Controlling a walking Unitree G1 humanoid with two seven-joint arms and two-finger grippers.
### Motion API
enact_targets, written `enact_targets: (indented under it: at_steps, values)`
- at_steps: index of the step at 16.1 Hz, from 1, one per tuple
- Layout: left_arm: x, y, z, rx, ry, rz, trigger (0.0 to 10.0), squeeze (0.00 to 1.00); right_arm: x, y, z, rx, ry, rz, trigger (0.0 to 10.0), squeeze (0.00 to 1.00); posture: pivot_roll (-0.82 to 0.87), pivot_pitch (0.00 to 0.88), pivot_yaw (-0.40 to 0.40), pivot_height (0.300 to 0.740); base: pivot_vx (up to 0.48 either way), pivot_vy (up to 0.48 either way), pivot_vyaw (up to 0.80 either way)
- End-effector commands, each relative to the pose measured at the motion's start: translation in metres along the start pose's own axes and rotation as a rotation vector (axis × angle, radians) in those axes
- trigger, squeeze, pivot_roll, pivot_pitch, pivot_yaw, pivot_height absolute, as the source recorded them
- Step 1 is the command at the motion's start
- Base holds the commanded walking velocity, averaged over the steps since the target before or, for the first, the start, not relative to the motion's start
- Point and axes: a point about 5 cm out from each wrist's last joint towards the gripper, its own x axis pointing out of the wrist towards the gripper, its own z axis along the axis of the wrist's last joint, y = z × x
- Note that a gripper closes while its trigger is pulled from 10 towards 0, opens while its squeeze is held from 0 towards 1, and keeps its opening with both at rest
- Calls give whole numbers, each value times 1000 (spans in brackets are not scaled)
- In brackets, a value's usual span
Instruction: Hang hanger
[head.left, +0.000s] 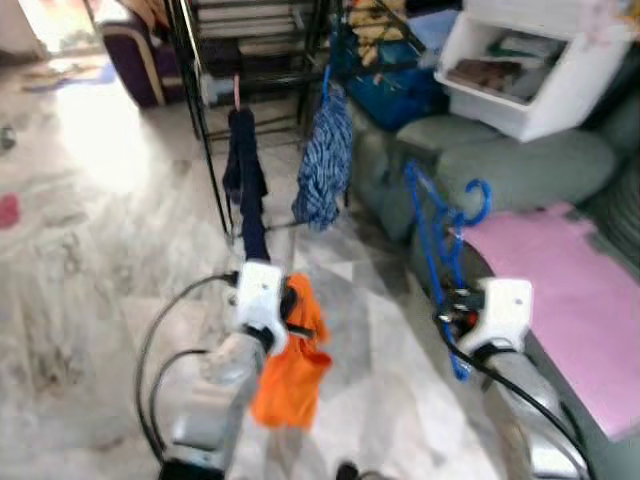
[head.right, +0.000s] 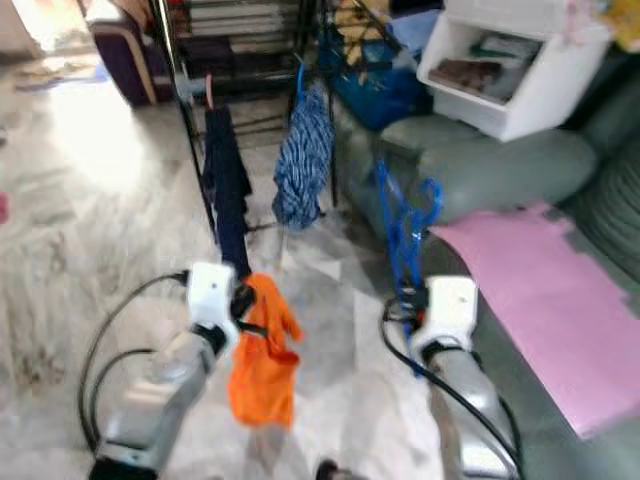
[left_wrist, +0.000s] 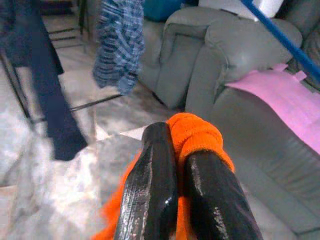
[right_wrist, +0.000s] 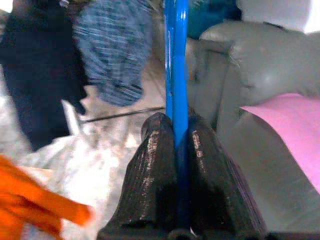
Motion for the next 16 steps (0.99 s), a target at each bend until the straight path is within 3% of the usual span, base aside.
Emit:
enact_targets:
  at_steps: [1,8,10,11,14,15,16]
  values:
    - [1,-3,2,1,-10,-3,10000,0,0,-1,3,-2,-9,5,10000,0,-68,87,-25,740,-330,0,0]
    - [2,-4,1,10,7,-7,10000,0,1,2,2,1,-5,15,10000,0,-70,85,-25,740,-335,0,0]
    - [6,0,5,43,-10,18,10000,0,2,1,2,-3,-4,13,10000,0,-73,85,-26,740,0,0,0]
    - [11,7,11,120,-36,57,10000,0,2,1,2,-7,-1,10,10000,0,-74,84,-29,740,0,0,0]
    - [31,22,24,172,-35,151,10000,0,4,1,-2,-27,39,27,10000,0,-61,75,-35,740,0,0,0]
    - [52,33,34,103,-21,283,10000,0,11,4,-5,-48,95,80,10000,0,-69,66,-25,740,0,0,0]
    - [59,36,37,50,4,343,10000,0,14,8,-4,-64,112,128,10000,0,-80,58,-15,740,0,0,0]
